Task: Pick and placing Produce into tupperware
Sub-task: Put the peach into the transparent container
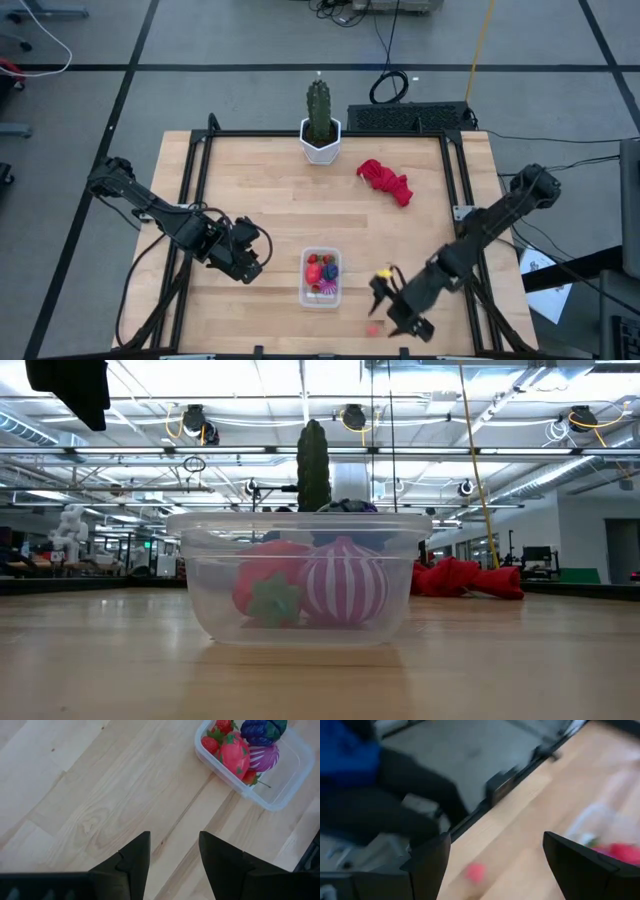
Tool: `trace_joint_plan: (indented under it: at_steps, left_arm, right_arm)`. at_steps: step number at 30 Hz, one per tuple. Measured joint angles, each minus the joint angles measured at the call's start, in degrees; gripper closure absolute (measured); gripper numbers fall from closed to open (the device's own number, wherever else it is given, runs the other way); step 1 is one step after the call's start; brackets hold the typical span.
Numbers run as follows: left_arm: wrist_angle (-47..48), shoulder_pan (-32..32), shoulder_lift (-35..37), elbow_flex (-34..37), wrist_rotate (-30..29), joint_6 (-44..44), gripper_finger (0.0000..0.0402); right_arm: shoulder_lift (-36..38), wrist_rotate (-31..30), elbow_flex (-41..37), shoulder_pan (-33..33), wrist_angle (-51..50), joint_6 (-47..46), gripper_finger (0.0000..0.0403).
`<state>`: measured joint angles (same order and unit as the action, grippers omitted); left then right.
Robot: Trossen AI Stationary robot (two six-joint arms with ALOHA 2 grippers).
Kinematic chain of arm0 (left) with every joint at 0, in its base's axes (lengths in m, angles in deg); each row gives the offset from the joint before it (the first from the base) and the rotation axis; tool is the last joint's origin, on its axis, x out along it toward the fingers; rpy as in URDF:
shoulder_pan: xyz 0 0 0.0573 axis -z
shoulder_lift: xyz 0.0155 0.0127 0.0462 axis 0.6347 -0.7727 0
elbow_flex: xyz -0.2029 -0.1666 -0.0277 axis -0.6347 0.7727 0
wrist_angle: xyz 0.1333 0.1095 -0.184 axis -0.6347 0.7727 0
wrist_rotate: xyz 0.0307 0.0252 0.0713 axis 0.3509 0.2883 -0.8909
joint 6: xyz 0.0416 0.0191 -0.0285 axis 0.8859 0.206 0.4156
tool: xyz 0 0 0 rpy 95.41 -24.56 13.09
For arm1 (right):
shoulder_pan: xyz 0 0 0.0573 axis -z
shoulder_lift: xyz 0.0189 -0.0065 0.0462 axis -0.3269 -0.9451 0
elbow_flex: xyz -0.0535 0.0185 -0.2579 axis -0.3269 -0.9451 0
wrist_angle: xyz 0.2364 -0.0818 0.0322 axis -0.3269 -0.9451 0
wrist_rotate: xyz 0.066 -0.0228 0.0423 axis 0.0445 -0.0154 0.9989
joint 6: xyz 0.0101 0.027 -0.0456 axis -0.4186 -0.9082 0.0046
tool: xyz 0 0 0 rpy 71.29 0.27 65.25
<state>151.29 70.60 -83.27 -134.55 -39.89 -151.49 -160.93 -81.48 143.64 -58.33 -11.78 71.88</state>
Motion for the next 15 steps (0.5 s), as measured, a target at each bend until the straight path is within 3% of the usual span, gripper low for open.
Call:
trace_joint_plan:
  at_steps: [7, 15]
  left_arm:
    - [-0.16, 0.0, 0.02, 0.0, 0.0, -0.23, 0.0227]
    - [-0.37, 0.0, 0.01, -0.01, 0.01, -1.82, 0.0227]
  right_arm:
    - [-7.01, 0.03, -0.02, -5.75, -1.21, -1.04, 0.0092]
    - [-15.51, 0.23, -0.03, -5.73, 2.27, 0.03, 0.0092]
